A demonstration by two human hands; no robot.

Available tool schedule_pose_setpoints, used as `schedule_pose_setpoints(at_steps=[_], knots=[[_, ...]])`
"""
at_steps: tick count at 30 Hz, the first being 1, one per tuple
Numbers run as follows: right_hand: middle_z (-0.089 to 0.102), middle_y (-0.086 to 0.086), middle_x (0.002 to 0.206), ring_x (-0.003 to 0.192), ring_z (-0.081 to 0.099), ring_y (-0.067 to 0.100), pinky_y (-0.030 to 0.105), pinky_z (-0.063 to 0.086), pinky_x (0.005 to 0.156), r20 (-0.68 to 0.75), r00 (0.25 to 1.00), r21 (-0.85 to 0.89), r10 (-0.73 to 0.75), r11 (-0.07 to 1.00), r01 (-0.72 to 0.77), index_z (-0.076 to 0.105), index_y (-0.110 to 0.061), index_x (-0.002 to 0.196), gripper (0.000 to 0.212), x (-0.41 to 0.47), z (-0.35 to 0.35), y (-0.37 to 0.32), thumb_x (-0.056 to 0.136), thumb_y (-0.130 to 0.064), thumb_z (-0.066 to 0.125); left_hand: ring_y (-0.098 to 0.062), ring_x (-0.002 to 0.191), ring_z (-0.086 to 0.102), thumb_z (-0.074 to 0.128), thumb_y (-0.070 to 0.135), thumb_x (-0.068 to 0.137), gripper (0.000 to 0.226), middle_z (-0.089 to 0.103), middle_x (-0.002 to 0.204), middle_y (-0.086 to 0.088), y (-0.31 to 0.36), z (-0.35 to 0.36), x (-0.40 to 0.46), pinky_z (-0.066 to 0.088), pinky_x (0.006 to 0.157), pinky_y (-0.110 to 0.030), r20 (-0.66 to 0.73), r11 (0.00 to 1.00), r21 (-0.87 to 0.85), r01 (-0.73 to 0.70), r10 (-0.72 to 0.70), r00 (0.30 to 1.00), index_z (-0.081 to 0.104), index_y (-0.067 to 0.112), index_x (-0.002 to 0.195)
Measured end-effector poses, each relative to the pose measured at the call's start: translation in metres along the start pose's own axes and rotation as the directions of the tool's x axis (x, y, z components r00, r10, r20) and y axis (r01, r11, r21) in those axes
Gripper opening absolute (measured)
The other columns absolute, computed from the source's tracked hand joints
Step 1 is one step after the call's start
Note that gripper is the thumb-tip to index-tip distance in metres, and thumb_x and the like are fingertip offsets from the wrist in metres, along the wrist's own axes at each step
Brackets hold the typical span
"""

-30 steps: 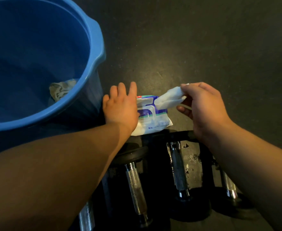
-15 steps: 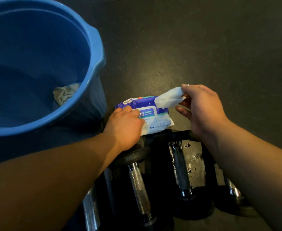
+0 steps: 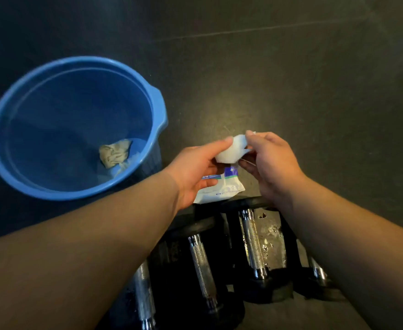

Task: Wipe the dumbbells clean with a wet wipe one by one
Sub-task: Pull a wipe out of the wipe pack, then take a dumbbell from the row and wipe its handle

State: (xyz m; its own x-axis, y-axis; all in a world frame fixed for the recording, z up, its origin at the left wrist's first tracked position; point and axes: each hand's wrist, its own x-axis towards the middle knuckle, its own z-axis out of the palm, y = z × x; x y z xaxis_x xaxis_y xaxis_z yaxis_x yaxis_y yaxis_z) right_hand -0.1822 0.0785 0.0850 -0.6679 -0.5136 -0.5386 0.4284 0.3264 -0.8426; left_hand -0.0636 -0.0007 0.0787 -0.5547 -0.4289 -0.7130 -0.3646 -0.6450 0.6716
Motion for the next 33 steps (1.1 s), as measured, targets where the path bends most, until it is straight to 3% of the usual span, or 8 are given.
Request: schedule_pose_setpoints(at_steps=[3,7,11,15,19,24,29,33], knots=[[0.061,0.009,0.083,0.063,0.06,0.014,0.021,0.052,0.048,0.01,0.999,-0.027,-0.05,0.998,0.05,0.051,-0.015,0.09,0.016,-0.021,0.007,-0.022,0.103,-0.023,0.054,-0.021,0.093,0.063,0.074,0.026,0.085,0.014,0.073,0.097,-0.005,0.019,0.002,-0.026,0.05,0.083,-0.034,-0.072,0.993,-0.09,-0.074,0.067,0.995,0.071,0.017,0.095],[0.062,0.011,0.087,0.077,0.06,0.023,0.049,0.059,0.08,0.034,0.991,-0.046,-0.126,0.991,0.127,0.051,-0.016,0.086,0.02,-0.054,0.011,-0.058,0.103,-0.024,0.054,-0.023,0.085,0.06,0.069,0.019,0.089,0.003,0.069,0.091,-0.009,0.047,0.01,-0.07,0.05,0.077,-0.034,-0.115,0.981,-0.151,-0.123,0.106,0.988,0.066,0.02,0.088],[0.061,0.012,0.084,0.075,0.058,0.023,0.042,0.054,0.071,0.034,0.98,-0.079,-0.197,0.977,0.2,0.051,-0.016,0.084,0.021,-0.093,0.004,-0.096,0.102,-0.027,0.056,-0.022,0.074,0.062,0.057,0.001,0.087,0.018,0.065,0.086,-0.011,0.078,0.028,-0.118,0.052,0.061,-0.028,-0.14,0.979,-0.112,-0.169,0.153,0.978,0.065,0.017,0.086],[0.065,0.009,0.091,0.086,0.06,0.019,0.049,0.053,0.089,0.018,0.968,-0.07,-0.251,0.965,0.252,0.052,-0.021,0.078,0.025,-0.134,-0.011,-0.135,0.099,-0.032,0.059,-0.027,0.081,0.057,0.048,-0.011,0.079,0.031,0.064,0.09,-0.016,0.107,0.046,-0.167,0.048,0.065,-0.033,-0.058,0.973,0.019,-0.228,0.229,0.972,0.067,0.013,0.087],[0.059,0.008,0.085,0.084,0.06,0.026,0.057,0.053,0.092,0.041,0.969,0.002,-0.242,0.97,0.243,0.053,-0.021,0.079,0.025,-0.176,-0.024,-0.171,0.099,-0.035,0.058,-0.027,0.085,0.053,0.056,0.001,0.083,0.018,0.058,0.088,-0.014,0.13,0.06,-0.221,0.048,0.076,-0.039,0.048,0.977,0.009,-0.214,0.214,0.976,0.064,0.013,0.093],[0.059,0.004,0.078,0.074,0.058,0.021,0.033,0.05,0.059,0.011,0.961,0.044,-0.276,0.96,0.275,0.052,-0.019,0.083,0.024,-0.225,-0.038,-0.205,0.101,-0.034,0.057,-0.017,0.07,0.063,0.063,0.015,0.09,0.005,0.063,0.075,-0.003,0.147,0.079,-0.279,0.049,0.082,-0.038,0.063,0.962,-0.075,-0.262,0.267,0.962,0.063,0.017,0.085],[0.067,0.015,0.092,0.088,0.067,0.032,0.061,0.056,0.088,0.012,0.938,0.04,-0.347,0.937,0.347,0.056,-0.019,0.083,0.025,-0.274,-0.048,-0.23,0.093,-0.041,0.064,-0.017,0.067,0.058,0.065,0.014,0.091,0.007,0.059,0.071,-0.005,0.152,0.093,-0.327,0.052,0.077,-0.037,0.053,0.911,-0.037,-0.41,0.412,0.91,0.061,0.014,0.086],[0.067,0.014,0.092,0.085,0.065,0.024,0.054,0.055,0.089,0.095,0.927,0.066,-0.362,0.932,0.357,0.061,-0.012,0.093,0.015,-0.308,-0.056,-0.241,0.091,-0.021,0.073,-0.016,0.066,0.066,0.066,0.016,0.092,0.012,0.068,0.07,-0.003,0.153,0.102,-0.36,0.054,0.063,-0.032,0.022,0.857,0.068,-0.51,0.51,0.86,0.06,0.014,0.082]])
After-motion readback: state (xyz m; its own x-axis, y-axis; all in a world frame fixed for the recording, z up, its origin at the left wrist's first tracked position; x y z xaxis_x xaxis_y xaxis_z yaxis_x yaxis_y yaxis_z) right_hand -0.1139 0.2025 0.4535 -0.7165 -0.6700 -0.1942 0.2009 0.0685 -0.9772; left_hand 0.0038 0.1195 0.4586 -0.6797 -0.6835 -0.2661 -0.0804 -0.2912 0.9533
